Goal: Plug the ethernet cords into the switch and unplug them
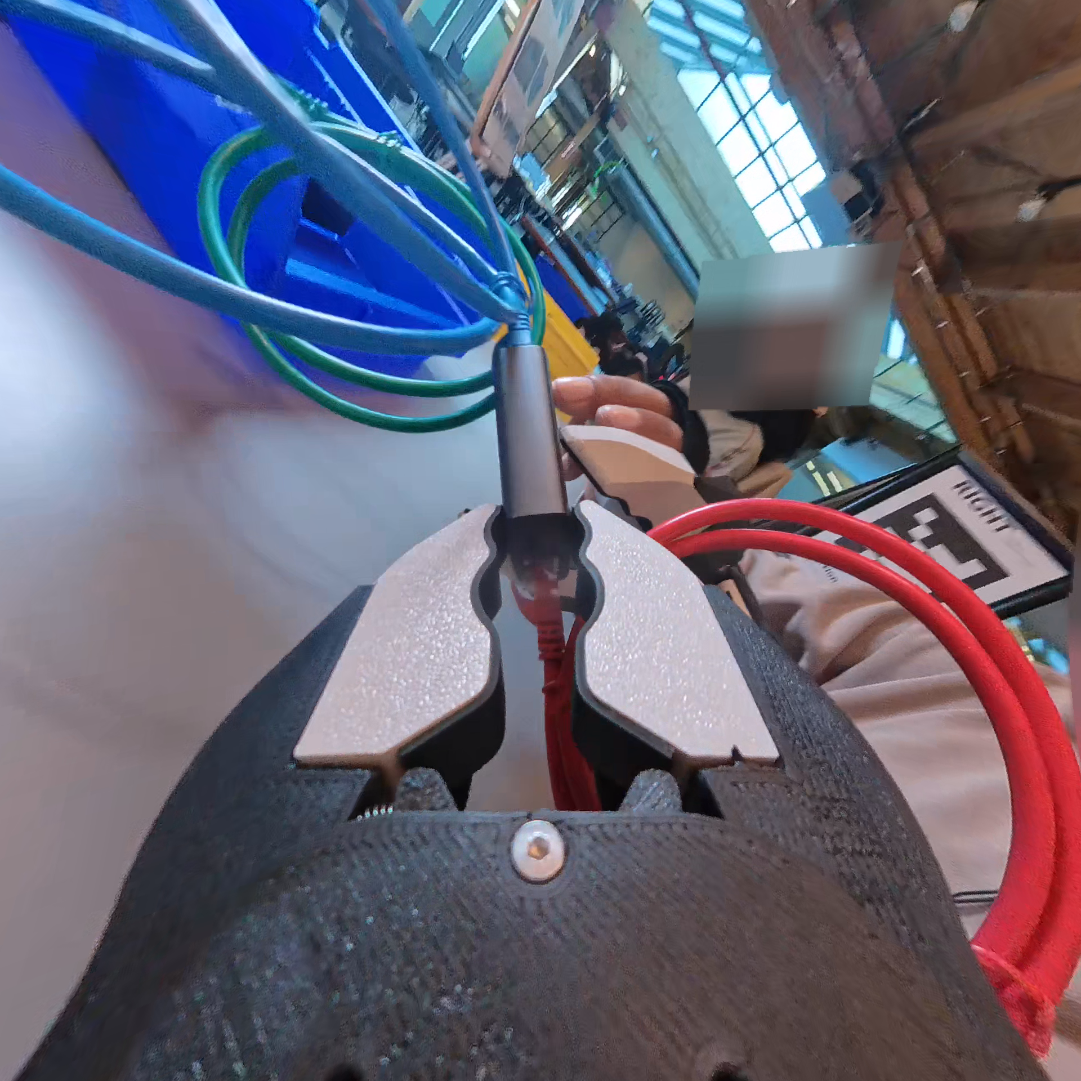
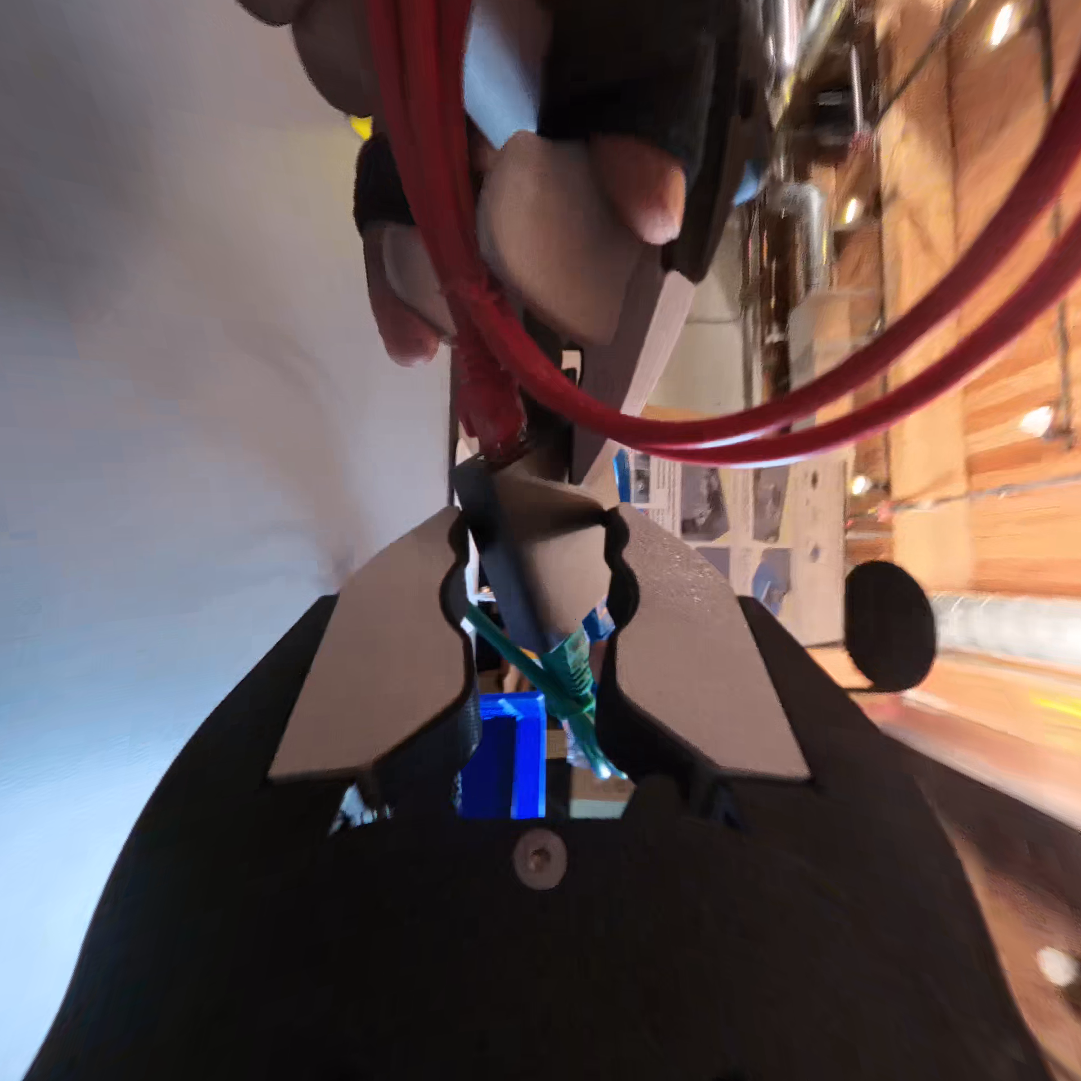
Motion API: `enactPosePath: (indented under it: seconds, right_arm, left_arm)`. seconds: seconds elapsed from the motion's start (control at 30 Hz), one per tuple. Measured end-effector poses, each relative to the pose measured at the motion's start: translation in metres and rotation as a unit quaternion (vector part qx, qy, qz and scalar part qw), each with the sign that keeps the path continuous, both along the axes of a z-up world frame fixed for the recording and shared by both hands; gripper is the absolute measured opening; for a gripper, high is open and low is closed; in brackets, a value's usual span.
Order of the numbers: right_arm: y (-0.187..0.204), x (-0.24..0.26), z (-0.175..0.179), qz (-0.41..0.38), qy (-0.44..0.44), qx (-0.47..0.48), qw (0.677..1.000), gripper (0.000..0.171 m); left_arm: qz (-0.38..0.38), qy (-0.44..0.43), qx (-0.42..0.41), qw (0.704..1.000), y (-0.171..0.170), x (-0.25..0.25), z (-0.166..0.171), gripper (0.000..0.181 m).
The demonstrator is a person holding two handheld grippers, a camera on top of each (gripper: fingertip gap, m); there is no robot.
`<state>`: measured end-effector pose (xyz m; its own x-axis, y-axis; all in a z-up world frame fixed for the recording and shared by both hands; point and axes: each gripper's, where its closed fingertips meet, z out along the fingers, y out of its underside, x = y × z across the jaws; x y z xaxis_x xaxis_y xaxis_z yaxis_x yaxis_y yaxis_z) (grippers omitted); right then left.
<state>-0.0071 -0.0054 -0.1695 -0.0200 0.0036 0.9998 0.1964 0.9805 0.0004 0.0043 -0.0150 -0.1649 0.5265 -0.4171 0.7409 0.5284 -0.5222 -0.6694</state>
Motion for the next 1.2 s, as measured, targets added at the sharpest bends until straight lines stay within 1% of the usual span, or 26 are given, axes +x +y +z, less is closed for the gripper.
enactPosePath:
  seconds: [0.03, 0.07, 0.1, 0.13, 0.2, 0.27, 0.33, 0.4, 0.43, 0.5, 0.6, 0.7, 0.77, 0.8, 0.87, 0.97, 1.03, 1.13, 1.2]
  right_arm:
    - [0.001, -0.002, 0.004, 0.01, 0.0, 0.005, 1.0, 0.04]
    - [0.002, -0.003, 0.011, 0.02, 0.005, -0.007, 1.0, 0.033]
    - [0.005, -0.002, 0.019, 0.021, 0.008, -0.015, 1.0, 0.026]
    - [0.01, -0.001, 0.028, 0.022, 0.006, -0.024, 0.999, 0.022]
    - [0.028, 0.002, 0.048, 0.018, 0.005, -0.087, 0.996, 0.019]
    - [0.056, 0.005, 0.082, 0.017, 0.02, -0.162, 0.986, 0.02]
    - [0.087, 0.009, 0.121, 0.018, 0.033, -0.238, 0.971, 0.02]
    - [0.122, 0.01, 0.162, 0.012, 0.05, -0.309, 0.95, 0.02]
    - [0.141, 0.009, 0.175, -0.002, 0.042, -0.34, 0.939, 0.02]
    - [0.182, 0.004, 0.199, -0.033, 0.052, -0.357, 0.932, 0.02]
    - [0.242, -0.006, 0.211, -0.074, 0.056, -0.383, 0.919, 0.02]
    - [0.29, -0.015, 0.207, -0.086, 0.073, -0.413, 0.904, 0.02]
    - [0.317, -0.019, 0.196, -0.085, 0.092, -0.442, 0.888, 0.02]
    - [0.331, -0.021, 0.185, -0.089, 0.099, -0.457, 0.879, 0.02]
    - [0.359, -0.023, 0.144, -0.122, 0.08, -0.485, 0.862, 0.02]
    - [0.395, -0.018, 0.063, -0.22, -0.001, -0.488, 0.844, 0.02]
    - [0.406, -0.013, 0.035, -0.258, -0.035, -0.464, 0.847, 0.02]
    - [0.405, -0.017, 0.022, -0.278, -0.081, -0.476, 0.83, 0.02]
    - [0.402, -0.019, 0.012, -0.299, -0.137, -0.455, 0.828, 0.02]
  left_arm:
    - [-0.003, -0.016, 0.005, 1.0, -0.001, -0.003, 0.006, 0.025]
    - [-0.007, -0.028, 0.018, 0.999, -0.003, -0.006, 0.013, 0.032]
    - [-0.001, -0.032, 0.038, 0.999, -0.004, -0.012, 0.023, 0.042]
    - [0.02, -0.031, 0.068, 0.997, -0.006, -0.022, 0.036, 0.047]
    - [0.085, 0.012, 0.125, 0.988, -0.008, -0.05, 0.055, 0.046]
    - [0.129, 0.046, 0.151, 0.979, -0.013, -0.073, 0.065, 0.042]
    - [0.137, 0.053, 0.154, 0.977, -0.016, -0.081, 0.064, 0.042]
    - [0.131, 0.052, 0.145, 0.979, -0.016, -0.079, 0.055, 0.042]
    - [0.124, 0.057, 0.136, 0.981, -0.015, -0.076, 0.048, 0.042]
    - [0.106, 0.072, 0.121, 0.984, -0.012, -0.07, 0.037, 0.042]
    - [0.087, 0.098, 0.115, 0.985, -0.011, -0.063, 0.028, 0.041]
    - [0.077, 0.126, 0.113, 0.983, -0.012, -0.06, 0.019, 0.038]
    - [0.068, 0.136, 0.11, 0.982, -0.014, -0.057, 0.014, 0.038]
    - [0.064, 0.141, 0.108, 0.982, -0.014, -0.057, 0.011, 0.037]
    - [0.059, 0.151, 0.104, 0.981, -0.015, -0.057, 0.007, 0.036]
    - [0.052, 0.155, 0.1, 0.981, -0.015, -0.056, 0.003, 0.035]
    - [0.046, 0.158, 0.097, 0.982, -0.015, -0.055, -0.001, 0.034]
    - [0.031, 0.169, 0.089, 0.981, -0.014, -0.05, -0.008, 0.033]
    - [0.021, 0.182, 0.081, 0.98, -0.014, -0.046, -0.016, 0.033]
